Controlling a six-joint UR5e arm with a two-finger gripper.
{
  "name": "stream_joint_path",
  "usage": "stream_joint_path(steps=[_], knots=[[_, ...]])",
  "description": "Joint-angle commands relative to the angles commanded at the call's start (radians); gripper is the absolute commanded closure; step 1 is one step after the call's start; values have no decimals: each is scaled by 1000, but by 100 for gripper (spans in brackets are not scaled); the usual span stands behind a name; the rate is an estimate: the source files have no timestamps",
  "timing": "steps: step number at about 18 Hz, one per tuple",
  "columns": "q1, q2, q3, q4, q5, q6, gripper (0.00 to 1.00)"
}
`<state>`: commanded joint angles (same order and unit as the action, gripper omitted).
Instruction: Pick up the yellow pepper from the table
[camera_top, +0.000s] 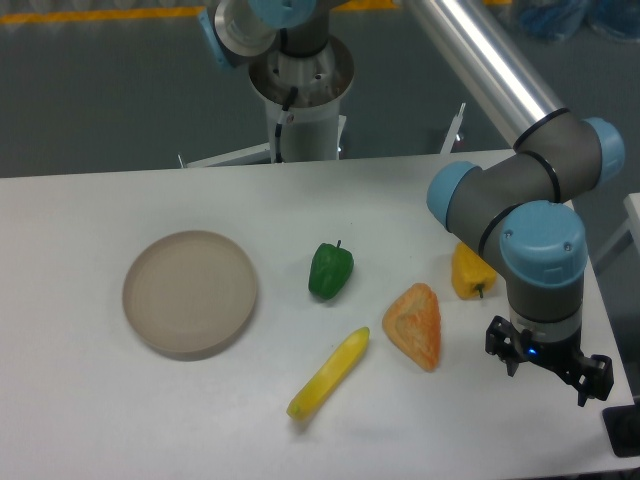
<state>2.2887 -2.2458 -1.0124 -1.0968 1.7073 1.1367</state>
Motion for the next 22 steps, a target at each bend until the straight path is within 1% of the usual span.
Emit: stream_joint_path(steps=[3, 4, 5, 7, 8, 10, 11, 13, 15, 16, 17, 18, 19, 20, 22], knots=[[0, 5, -2, -2, 12, -3, 0], [0, 21, -14, -5, 12, -18, 0], [6, 44, -43, -6, 11, -28, 0], [34, 107, -119, -6, 6, -47, 0], [55, 158, -180, -9, 0, -57, 0], [107, 230, -271, -14, -6, -121, 0], [141, 282, -343, -24, -29, -145, 0], [253, 357, -452, -46, -131, -169, 0], [317, 408, -511, -46, -195, -176, 0], [351, 422, -534, -48, -216, -178, 0], [377, 428, -549, -63, -254, -186, 0], [408, 440, -587, -70, -308, -199, 0], [423, 460, -626, -64, -333, -198, 0], [437, 477, -646, -63, -362, -196, 0], [452, 477, -667, -63, -419, -198, 0]])
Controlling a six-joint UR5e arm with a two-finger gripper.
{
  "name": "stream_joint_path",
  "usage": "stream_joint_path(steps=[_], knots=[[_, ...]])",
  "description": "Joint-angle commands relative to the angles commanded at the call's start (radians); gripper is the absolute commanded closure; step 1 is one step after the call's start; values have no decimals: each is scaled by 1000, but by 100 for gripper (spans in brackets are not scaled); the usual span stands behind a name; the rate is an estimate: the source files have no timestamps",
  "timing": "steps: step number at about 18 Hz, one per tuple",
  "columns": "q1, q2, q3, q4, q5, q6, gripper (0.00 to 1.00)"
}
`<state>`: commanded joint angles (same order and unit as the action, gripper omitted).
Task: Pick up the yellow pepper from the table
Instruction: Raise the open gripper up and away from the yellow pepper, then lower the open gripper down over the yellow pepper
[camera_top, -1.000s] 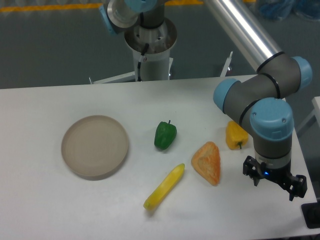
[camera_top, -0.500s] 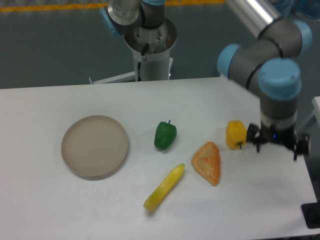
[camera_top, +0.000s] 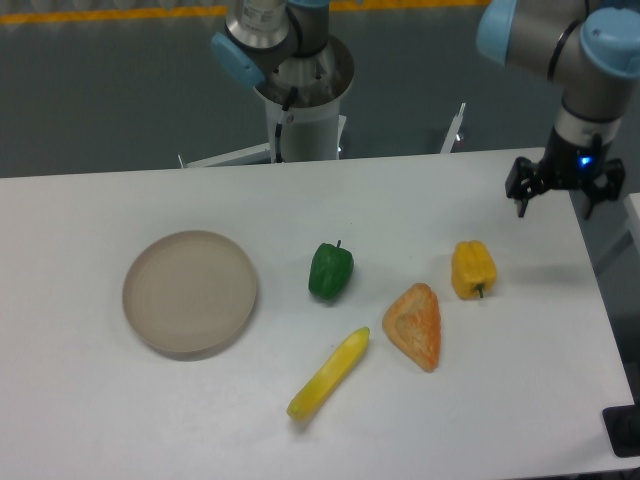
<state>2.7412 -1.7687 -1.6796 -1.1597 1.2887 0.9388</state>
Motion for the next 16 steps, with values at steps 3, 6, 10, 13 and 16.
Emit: stream_joint_path(steps=[3, 6, 10, 13, 16], knots=[[-17, 5, -72, 64, 3, 11, 0], [-32, 6, -109, 92, 4, 15, 0], [-61, -14, -121, 158, 4, 5, 0], [-87, -49, -132, 224, 7, 3, 0], [-156, -89, -140, 282, 70, -82, 0]])
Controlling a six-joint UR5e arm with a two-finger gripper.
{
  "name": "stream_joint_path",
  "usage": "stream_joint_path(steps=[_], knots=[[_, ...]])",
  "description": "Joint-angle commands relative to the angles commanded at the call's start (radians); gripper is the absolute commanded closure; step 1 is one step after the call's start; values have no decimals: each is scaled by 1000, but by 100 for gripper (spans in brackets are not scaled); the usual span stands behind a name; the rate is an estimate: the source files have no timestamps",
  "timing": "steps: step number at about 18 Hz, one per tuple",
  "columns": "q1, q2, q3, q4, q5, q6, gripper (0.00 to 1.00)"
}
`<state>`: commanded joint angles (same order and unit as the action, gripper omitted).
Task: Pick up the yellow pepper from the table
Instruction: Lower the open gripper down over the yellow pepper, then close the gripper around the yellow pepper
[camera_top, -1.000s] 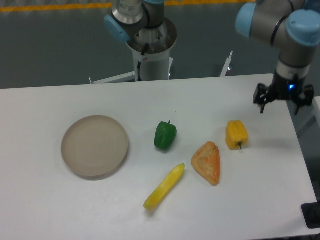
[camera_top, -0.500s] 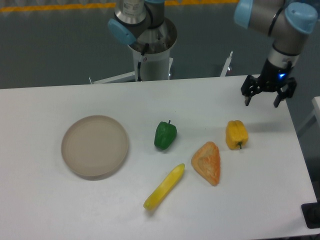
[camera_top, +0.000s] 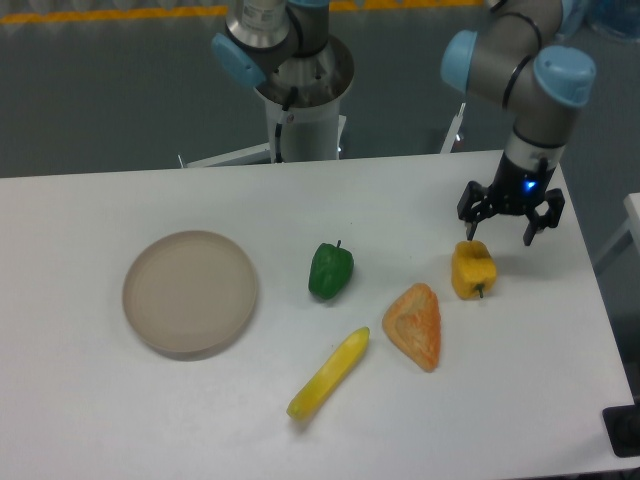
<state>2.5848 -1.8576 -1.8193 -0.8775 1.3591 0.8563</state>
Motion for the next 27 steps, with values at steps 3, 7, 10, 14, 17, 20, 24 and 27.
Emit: stream_joint_path(steps=[3, 7, 10, 14, 17, 20, 24, 27], knots=[[-9, -23, -8, 60, 23, -81, 0], [-40, -35, -15, 61, 84, -112, 0], [-43, -37, -15, 61, 86, -137, 0], [-43, -49, -12, 64, 87, -128, 0], [-43, -54, -11, 64, 87, -128, 1], [-43, -55, -12, 64, 87, -128, 24], [-43, -54, -12, 66, 87, -125, 42], [-43, -54, -8, 66, 87, -125, 52]])
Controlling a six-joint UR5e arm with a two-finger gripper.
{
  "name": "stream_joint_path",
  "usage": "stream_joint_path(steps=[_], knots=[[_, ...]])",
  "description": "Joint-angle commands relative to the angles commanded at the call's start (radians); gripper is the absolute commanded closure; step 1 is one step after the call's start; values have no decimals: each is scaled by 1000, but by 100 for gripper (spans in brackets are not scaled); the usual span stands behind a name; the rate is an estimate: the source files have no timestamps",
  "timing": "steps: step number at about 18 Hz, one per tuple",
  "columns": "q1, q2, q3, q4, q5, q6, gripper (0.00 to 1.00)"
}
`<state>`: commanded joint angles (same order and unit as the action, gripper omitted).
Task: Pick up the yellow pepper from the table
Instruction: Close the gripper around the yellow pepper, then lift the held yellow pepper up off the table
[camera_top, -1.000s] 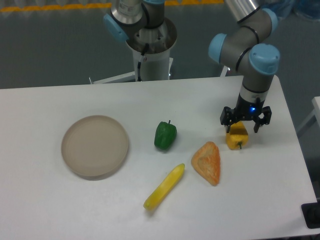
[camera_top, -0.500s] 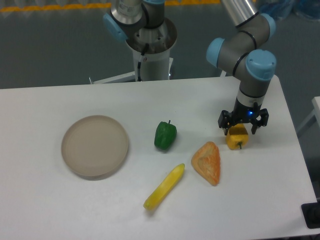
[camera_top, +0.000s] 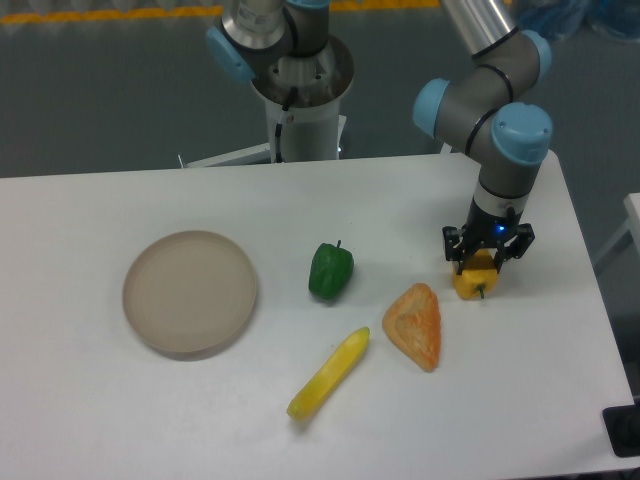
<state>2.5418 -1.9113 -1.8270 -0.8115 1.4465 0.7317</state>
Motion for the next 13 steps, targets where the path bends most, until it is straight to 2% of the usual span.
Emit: stream_joint_path(steps=[4, 9, 11, 13], knots=[[3, 8, 23, -3, 3, 15, 57], [-3, 48, 126, -25, 46, 37, 57], [-26, 69, 198, -60, 49, 131, 57], [-37, 89, 216, -69, 61, 219, 57]])
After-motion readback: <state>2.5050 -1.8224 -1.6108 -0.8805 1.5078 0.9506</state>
